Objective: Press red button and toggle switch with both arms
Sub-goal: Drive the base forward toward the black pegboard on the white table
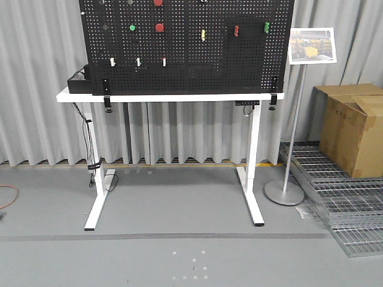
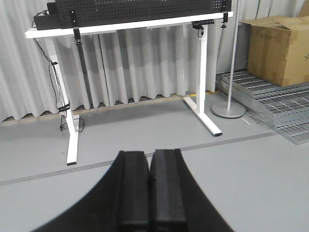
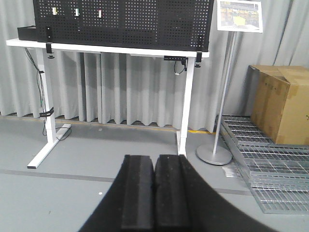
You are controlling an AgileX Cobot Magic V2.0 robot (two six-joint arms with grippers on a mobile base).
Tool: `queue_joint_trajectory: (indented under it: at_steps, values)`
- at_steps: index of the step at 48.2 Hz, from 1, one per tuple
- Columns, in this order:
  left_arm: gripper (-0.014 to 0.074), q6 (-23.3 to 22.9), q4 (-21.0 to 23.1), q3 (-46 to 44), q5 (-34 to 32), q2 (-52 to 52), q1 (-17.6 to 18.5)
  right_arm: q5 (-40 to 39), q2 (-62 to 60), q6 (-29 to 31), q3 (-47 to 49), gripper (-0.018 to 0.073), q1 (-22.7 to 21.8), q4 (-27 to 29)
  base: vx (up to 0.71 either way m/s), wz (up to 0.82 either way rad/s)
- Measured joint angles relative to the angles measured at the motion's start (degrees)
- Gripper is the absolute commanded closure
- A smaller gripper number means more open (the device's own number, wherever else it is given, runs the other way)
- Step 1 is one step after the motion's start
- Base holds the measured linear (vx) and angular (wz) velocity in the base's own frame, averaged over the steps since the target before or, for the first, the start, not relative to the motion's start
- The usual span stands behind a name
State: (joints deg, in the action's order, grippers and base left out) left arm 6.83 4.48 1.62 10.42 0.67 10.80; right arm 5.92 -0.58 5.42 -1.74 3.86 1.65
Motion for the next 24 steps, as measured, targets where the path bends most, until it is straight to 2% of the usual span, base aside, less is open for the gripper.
queue_joint_trajectory:
  at_steps: [24]
  values:
    - [0.0594,0.0,0.0,0.0,0.0,0.0,0.0,0.0,0.0,0.0,0.0,0.0562,0.0,0.0,0.0,0.0]
